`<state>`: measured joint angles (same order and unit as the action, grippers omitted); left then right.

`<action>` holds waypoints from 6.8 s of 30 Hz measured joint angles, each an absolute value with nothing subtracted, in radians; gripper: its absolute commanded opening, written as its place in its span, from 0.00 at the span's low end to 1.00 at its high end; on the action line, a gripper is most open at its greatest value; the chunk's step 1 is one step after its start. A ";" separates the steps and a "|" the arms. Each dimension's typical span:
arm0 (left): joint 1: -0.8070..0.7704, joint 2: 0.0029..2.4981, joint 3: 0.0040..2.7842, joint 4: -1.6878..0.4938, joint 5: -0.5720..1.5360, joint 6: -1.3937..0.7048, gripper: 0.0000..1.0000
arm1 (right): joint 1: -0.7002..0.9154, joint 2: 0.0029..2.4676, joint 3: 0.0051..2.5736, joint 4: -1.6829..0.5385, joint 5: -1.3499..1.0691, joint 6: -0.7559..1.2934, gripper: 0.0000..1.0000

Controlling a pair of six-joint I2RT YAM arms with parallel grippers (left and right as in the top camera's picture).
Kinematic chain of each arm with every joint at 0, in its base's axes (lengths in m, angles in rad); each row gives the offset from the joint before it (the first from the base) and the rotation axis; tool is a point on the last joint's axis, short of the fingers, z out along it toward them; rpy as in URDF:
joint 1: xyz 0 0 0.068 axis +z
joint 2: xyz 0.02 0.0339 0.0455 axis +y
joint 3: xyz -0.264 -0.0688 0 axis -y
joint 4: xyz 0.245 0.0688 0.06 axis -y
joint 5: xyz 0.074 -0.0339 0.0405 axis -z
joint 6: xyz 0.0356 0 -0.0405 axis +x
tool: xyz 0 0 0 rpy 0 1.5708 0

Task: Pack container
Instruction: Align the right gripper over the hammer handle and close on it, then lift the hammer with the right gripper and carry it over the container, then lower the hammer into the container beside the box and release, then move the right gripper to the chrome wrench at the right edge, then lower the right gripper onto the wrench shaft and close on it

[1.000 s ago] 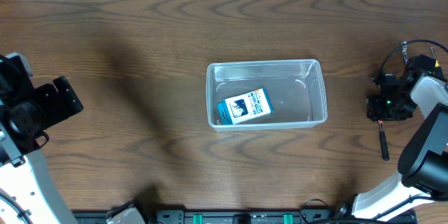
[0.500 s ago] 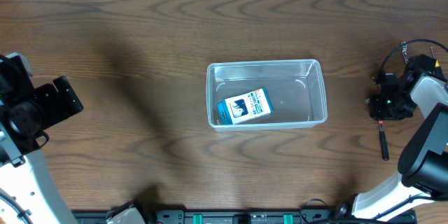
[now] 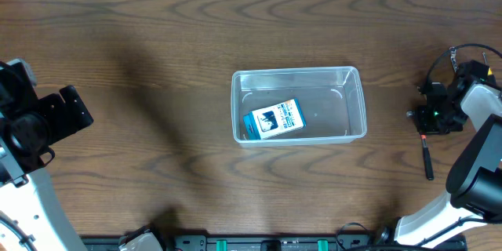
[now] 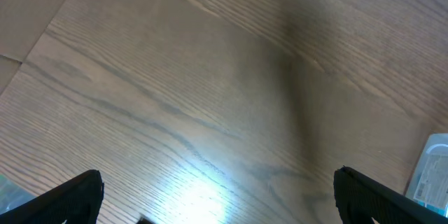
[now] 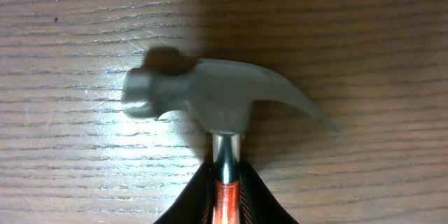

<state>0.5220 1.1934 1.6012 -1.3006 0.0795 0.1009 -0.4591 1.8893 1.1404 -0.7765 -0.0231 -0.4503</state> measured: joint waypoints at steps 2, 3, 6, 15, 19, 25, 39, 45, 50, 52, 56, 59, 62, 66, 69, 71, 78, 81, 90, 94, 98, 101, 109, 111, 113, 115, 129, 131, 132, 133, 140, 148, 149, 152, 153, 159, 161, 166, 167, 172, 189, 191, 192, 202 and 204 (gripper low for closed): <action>0.522 1.193 1.601 -1.301 0.080 0.101 0.98 | -0.459 1.892 1.149 -0.785 -0.023 -0.450 0.08; 0.522 1.193 1.601 -1.301 0.080 0.101 0.98 | -0.459 1.892 1.152 -0.789 -0.023 -0.450 0.08; 0.522 1.193 1.601 -1.301 0.080 0.101 0.98 | -0.459 1.892 1.175 -0.819 -0.023 -0.450 0.07; 0.522 1.193 1.601 -1.301 0.080 0.101 0.98 | -0.458 1.892 1.391 -0.997 -0.025 -0.450 0.05; 0.522 1.193 1.601 -1.301 0.080 0.101 0.98 | -0.443 1.892 1.525 -1.069 -0.023 -0.450 0.06; 0.522 1.193 1.601 -1.301 0.080 0.101 0.98 | -0.342 1.892 1.700 -1.171 -0.022 -0.453 0.06; 0.522 1.193 1.601 -1.301 0.080 0.101 0.98 | 0.068 1.894 1.922 -1.240 -0.025 -0.579 0.09; 0.522 1.193 1.601 -1.301 0.080 0.101 0.98 | 0.251 1.898 1.922 -1.241 -0.027 -0.689 0.08; 0.522 1.193 1.601 -1.301 0.080 0.101 0.98 | 0.359 1.898 1.922 -1.241 -0.027 -0.728 0.08; 0.522 1.193 1.601 -1.301 0.080 0.101 0.98 | 0.389 1.898 1.922 -1.242 -0.028 -0.737 0.08; 0.522 1.193 1.601 -1.301 0.080 0.101 0.98 | 0.427 1.898 1.920 -1.242 -0.053 -0.746 0.09; 0.522 1.193 1.601 -1.301 0.080 0.101 0.98 | 0.432 1.898 1.908 -1.244 -0.079 -0.750 0.08; 0.522 1.193 1.601 -1.301 0.080 0.101 0.98 | 0.431 1.898 1.875 -1.245 -0.089 -0.761 0.09; 0.522 1.193 1.601 -1.301 0.080 0.101 0.98 | 0.431 1.898 1.819 -1.245 -0.107 -0.786 0.10; 0.522 1.193 1.601 -1.301 0.080 0.101 0.98 | 0.431 1.898 1.776 -1.241 -0.121 -0.805 0.10; 0.522 1.193 1.601 -1.301 0.080 0.101 0.98 | 0.431 1.898 1.751 -1.229 -0.131 -0.816 0.10; 0.522 1.193 1.601 -1.301 0.080 0.101 0.98 | 0.431 1.899 1.674 -1.172 -0.169 -0.835 0.11; 0.522 1.193 1.601 -1.301 0.080 0.101 0.98 | 0.431 1.899 1.641 -1.147 -0.183 -0.840 0.17; 0.522 1.193 1.601 -1.301 0.080 0.101 0.98 | 0.431 1.899 1.570 -1.092 -0.196 -0.845 0.16; 0.522 1.193 1.601 -1.301 0.080 0.101 0.98 | 0.431 1.899 1.548 -1.083 -0.196 -0.845 0.15; 0.522 1.193 1.601 -1.301 0.080 0.101 0.98 | 0.431 1.899 1.547 -1.055 -0.196 -0.845 0.17; 0.522 1.193 1.601 -1.301 0.080 0.101 0.98 | 0.431 1.899 1.549 -1.054 -0.196 -0.841 0.16; 0.522 1.193 1.601 -1.301 0.080 0.101 0.98 | 0.430 1.895 1.720 -1.097 -0.142 -0.690 0.27; 0.522 1.193 1.601 -1.301 0.080 0.101 0.98 | 0.428 1.882 1.778 -1.126 -0.086 -0.636 0.35; 0.522 1.193 1.601 -1.301 0.080 0.101 0.98 | 0.419 1.858 1.816 -1.157 -0.027 -0.588 0.73; 0.522 1.193 1.601 -1.301 0.080 0.101 0.98 | 0.393 1.816 1.839 -1.186 0.046 -0.535 0.99; 0.522 1.193 1.601 -1.301 0.080 0.101 0.98 | -0.101 1.695 1.853 -1.388 0.163 -0.179 0.99; 0.522 1.193 1.601 -1.301 0.080 0.101 0.98 | -0.163 1.695 1.853 -1.404 0.145 -0.161 0.99; 0.522 1.193 1.601 -1.301 0.080 0.101 0.98 | -0.184 1.695 1.852 -1.401 0.141 -0.161 0.99; 0.522 1.193 1.601 -1.301 0.080 0.101 0.98 | -0.202 1.695 1.852 -1.387 0.137 -0.161 0.99; 0.522 1.193 1.601 -1.301 0.080 0.101 0.98 | -0.338 1.723 1.860 -1.254 0.060 -0.162 0.99; 0.522 1.194 1.601 -1.300 0.080 0.101 0.98 | -0.455 2.025 2.058 -1.443 -0.003 -0.216 0.99; 0.522 1.193 1.601 -1.301 0.080 0.101 0.98 | -0.457 2.080 2.110 -1.459 -0.004 -0.234 0.99; 0.522 1.194 1.601 -1.301 0.080 0.101 0.98 | -0.459 2.177 2.214 -1.505 -0.009 -0.301 0.99; 0.522 1.194 1.601 -1.301 0.080 0.101 0.98 | -0.459 2.203 2.242 -1.507 -0.010 -0.336 0.99; 0.522 1.194 1.601 -1.301 0.080 0.101 0.98 | -0.460 2.248 2.278 -1.383 -0.010 -0.478 0.99; 0.522 1.194 1.601 -1.301 0.080 0.101 0.98 | -0.460 2.257 2.282 -1.327 0.008 -0.496 0.99; 0.522 1.194 1.601 -1.300 0.080 0.101 0.98 | -0.462 2.299 2.289 -1.250 0.047 -0.504 0.99; 0.522 1.194 1.601 -1.301 0.080 0.101 0.98 | -0.463 2.310 2.289 -1.249 0.052 -0.504 0.99; 0.522 1.194 1.601 -1.301 0.080 0.101 0.98 | -0.471 2.370 2.290 -1.255 0.061 -0.494 0.99; 0.522 1.194 1.601 -1.301 0.080 0.101 0.98 | -0.576 2.482 2.290 -1.307 -0.038 -0.485 0.99; 0.522 1.194 1.601 -1.301 0.080 0.101 0.98 | -0.590 2.482 2.290 -1.312 -0.051 -0.486 0.99; 0.522 1.194 1.601 -1.301 0.080 0.101 0.98 | -0.597 2.482 2.290 -1.315 -0.055 -0.488 0.99; 0.522 1.194 1.601 -1.301 0.080 0.101 0.98 | -0.591 2.482 2.290 -1.298 -0.072 -0.519 0.99; 0.522 1.194 1.601 -1.301 0.080 0.101 0.98 | -0.585 2.483 2.290 -1.294 -0.072 -0.531 0.99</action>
